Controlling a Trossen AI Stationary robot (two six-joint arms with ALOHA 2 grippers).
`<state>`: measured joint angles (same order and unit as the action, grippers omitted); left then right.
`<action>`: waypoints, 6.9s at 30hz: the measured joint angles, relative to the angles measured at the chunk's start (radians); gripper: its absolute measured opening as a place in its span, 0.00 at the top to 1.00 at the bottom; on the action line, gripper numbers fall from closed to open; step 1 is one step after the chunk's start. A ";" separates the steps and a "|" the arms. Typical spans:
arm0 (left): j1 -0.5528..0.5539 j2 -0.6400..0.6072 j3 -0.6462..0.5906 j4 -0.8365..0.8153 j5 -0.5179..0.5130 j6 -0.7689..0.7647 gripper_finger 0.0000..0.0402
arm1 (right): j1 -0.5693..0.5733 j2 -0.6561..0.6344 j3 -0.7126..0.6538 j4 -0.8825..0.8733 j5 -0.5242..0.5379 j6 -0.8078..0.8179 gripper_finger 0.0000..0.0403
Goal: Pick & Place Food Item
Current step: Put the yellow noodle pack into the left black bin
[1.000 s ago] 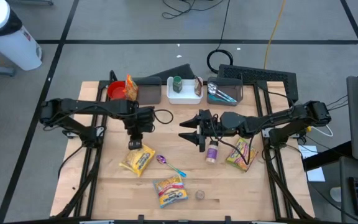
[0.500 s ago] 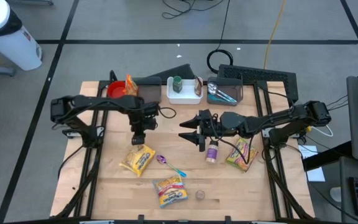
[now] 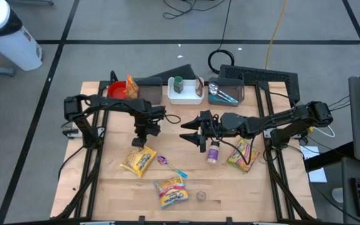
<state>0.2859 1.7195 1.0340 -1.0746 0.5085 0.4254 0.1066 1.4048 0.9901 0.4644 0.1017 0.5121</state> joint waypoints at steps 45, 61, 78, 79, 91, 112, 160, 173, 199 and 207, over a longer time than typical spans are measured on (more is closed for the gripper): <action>0.003 0.206 0.050 0.023 0.223 0.011 0.96 | -0.001 0.000 0.000 -0.031 0.002 0.008 0.38; 0.067 0.108 0.098 -0.023 0.139 -0.033 0.99 | -0.001 0.000 0.000 -0.036 0.002 0.007 0.38; 0.074 -0.077 0.407 -0.106 -0.060 -0.201 1.00 | -0.003 0.000 0.000 -0.088 0.029 -0.044 0.38; 0.074 -0.082 0.421 -0.106 -0.068 -0.218 1.00 | -0.003 0.000 0.000 -0.102 0.054 -0.051 0.38; 0.050 -0.086 0.587 -0.031 -0.116 -0.361 1.00 | -0.012 0.000 0.000 -0.192 0.342 -0.166 0.38; -0.031 -0.085 0.660 0.137 -0.088 -0.440 1.00 | -0.087 -0.001 0.001 -0.082 0.180 -0.184 0.38; 0.010 -0.085 0.660 0.159 -0.011 -0.345 0.59 | -0.088 0.000 0.000 -0.104 0.026 -0.184 1.00; 0.026 -0.085 0.660 0.115 0.086 -0.372 0.47 | -0.090 0.000 0.000 -0.089 -0.003 -0.167 1.00; 0.013 -0.075 0.660 0.081 0.082 -0.323 0.48 | -0.106 -0.008 0.000 -0.004 -0.081 -0.154 1.00; 0.018 -0.075 0.660 0.082 0.085 -0.326 0.67 | -0.106 -0.008 0.000 -0.005 -0.081 -0.154 1.00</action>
<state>0.3041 1.6447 1.6936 -0.9924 0.5935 0.0998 0.0006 1.3968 0.9901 0.4599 0.0208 0.3582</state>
